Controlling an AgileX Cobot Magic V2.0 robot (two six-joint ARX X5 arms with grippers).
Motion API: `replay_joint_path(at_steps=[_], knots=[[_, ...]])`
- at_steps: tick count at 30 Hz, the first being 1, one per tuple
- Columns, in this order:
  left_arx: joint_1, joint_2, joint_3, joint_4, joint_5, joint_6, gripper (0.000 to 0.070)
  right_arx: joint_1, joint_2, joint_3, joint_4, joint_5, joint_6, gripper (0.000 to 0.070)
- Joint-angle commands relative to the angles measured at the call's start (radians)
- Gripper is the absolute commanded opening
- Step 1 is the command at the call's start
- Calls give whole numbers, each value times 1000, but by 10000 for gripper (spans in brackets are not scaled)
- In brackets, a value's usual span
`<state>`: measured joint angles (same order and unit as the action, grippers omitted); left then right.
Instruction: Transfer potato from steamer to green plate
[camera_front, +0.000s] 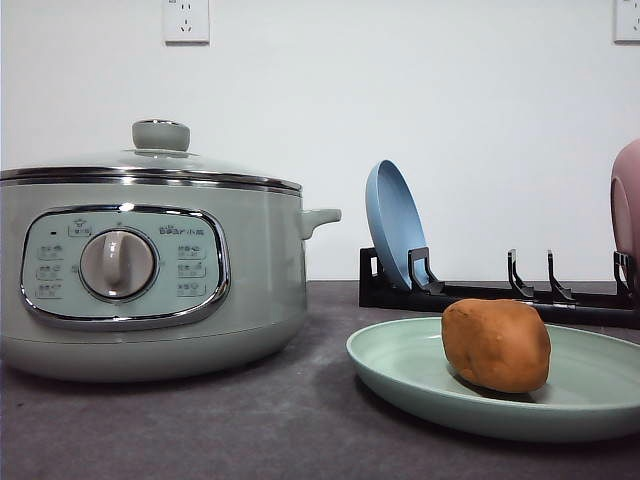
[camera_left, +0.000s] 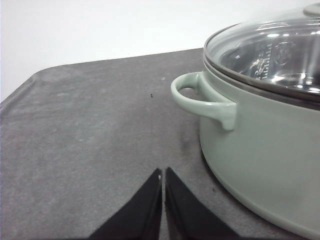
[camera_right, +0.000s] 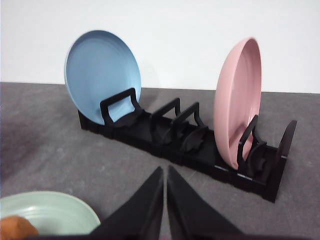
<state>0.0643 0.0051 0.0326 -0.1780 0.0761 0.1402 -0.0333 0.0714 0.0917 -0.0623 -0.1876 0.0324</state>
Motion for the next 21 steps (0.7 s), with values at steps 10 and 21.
replay_joint_path(at_steps=[10, 21], knots=[[1, -2, -21, -8, -2, -3, 0, 44, -67, -81, -32, -25, -14, 0], [1, -2, -21, -8, -2, -3, 1, 47, -68, -81, -104, -22, 0, 0]])
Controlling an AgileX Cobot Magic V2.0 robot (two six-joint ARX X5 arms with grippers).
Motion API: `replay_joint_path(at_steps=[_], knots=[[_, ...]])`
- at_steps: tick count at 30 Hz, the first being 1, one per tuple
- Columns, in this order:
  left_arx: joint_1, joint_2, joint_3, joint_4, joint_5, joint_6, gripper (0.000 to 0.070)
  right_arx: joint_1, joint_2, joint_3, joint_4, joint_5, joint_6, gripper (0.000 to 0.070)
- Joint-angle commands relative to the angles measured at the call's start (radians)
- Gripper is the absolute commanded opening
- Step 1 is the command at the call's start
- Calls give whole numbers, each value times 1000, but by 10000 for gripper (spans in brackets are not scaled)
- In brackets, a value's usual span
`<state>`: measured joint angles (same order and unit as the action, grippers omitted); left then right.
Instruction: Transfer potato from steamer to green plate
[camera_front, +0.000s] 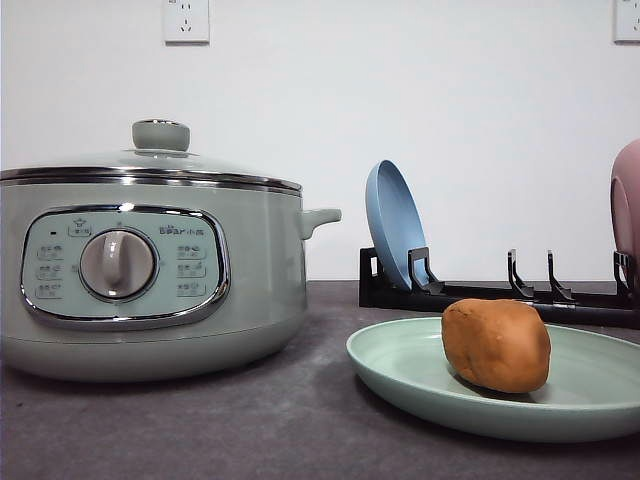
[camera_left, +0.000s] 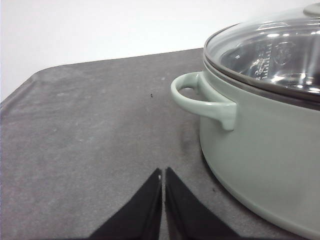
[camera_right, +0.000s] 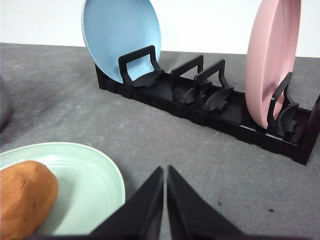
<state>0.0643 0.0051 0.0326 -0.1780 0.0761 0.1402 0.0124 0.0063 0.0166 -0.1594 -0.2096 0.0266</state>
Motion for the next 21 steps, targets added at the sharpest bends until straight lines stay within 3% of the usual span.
replay_joint_path(at_steps=[1, 21], knots=[[1, -2, -21, -8, -2, -3, 1, 1, -3, -6, -5, 0, 17, 0], [1, -2, -21, -8, -2, -3, 1, 1, -3, -5, 2, 0, 23, 0]])
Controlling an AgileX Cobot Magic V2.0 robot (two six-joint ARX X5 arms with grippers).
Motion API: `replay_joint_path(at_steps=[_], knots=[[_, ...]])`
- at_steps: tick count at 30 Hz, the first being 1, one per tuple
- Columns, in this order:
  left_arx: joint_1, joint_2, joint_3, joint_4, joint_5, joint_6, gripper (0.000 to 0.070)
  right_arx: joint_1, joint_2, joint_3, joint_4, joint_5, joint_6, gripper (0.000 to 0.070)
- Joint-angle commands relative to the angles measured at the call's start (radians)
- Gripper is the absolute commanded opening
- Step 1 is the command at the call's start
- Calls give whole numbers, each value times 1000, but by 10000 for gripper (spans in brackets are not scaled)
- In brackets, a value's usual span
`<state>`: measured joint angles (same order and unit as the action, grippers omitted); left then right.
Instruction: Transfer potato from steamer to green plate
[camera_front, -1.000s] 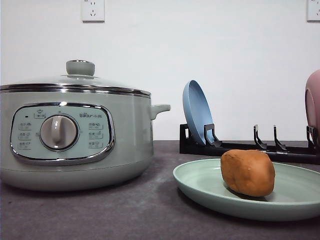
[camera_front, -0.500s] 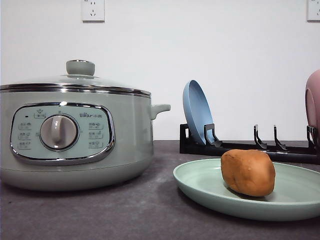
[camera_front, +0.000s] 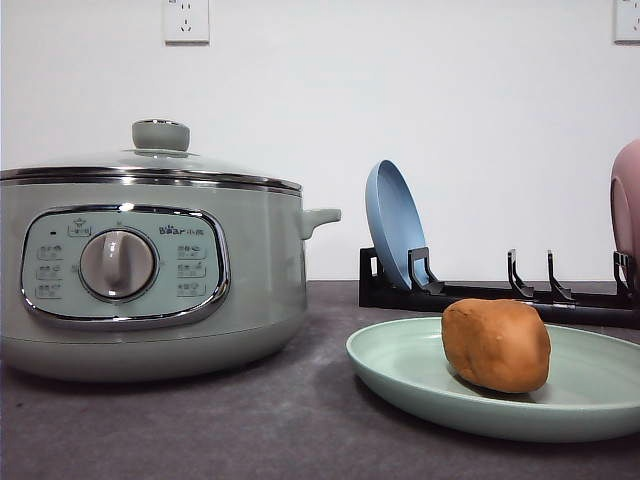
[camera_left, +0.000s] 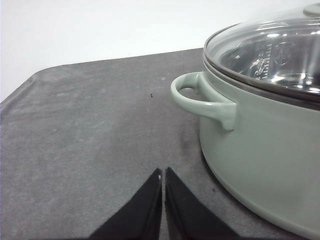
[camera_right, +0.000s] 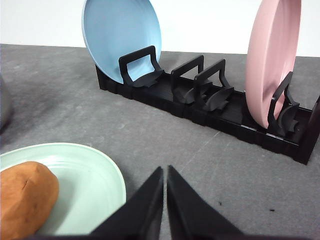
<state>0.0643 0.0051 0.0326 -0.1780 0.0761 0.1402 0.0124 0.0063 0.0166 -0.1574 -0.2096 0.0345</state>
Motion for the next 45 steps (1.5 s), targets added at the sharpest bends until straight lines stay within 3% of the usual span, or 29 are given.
replay_joint_path(at_steps=[1, 45], knots=[[1, -2, -21, -8, -2, -3, 0, 1, -3, -5, 0, 0, 15, 0], [1, -2, -21, -8, -2, -3, 0, 1, -3, -5, 0, 0, 15, 0]])
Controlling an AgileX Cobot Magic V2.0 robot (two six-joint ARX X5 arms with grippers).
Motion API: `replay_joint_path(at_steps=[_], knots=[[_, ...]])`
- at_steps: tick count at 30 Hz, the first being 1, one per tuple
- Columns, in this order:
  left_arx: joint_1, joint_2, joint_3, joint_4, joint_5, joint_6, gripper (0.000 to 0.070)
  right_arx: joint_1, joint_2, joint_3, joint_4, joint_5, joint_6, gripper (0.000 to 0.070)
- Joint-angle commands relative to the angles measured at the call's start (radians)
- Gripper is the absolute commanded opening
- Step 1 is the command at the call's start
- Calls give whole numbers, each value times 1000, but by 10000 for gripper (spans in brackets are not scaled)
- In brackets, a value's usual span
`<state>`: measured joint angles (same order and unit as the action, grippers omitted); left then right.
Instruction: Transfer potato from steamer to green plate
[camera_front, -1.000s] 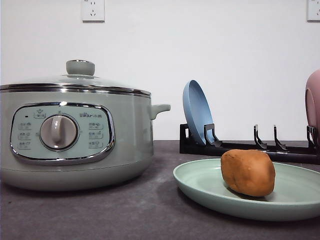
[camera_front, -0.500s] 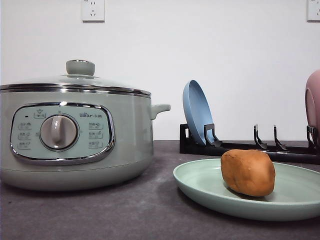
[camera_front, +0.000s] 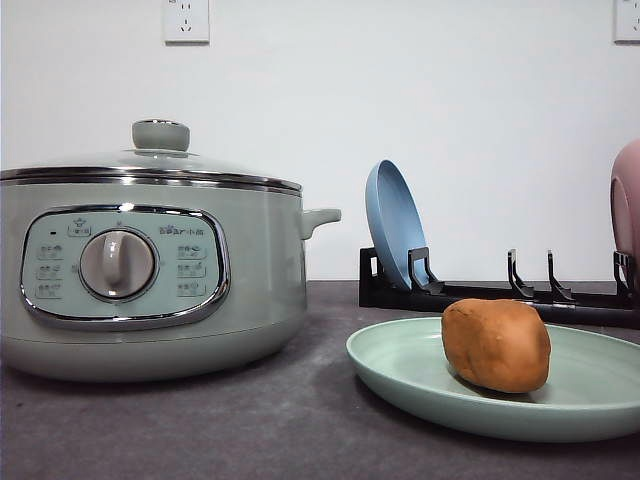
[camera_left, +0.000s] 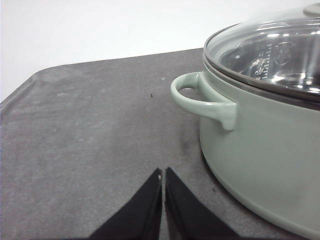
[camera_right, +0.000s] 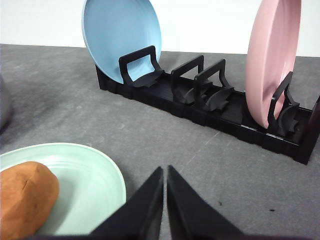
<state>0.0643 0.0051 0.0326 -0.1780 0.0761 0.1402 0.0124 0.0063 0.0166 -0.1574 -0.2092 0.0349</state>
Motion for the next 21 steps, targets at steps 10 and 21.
replay_joint_path(at_steps=[10, 21], knots=[[1, -2, -21, -8, -2, -3, 1, 1, -3, -5, 0, 0, 14, 0], [1, -2, -21, -8, -2, -3, 1, 1, -3, -5, 0, 0, 15, 0]])
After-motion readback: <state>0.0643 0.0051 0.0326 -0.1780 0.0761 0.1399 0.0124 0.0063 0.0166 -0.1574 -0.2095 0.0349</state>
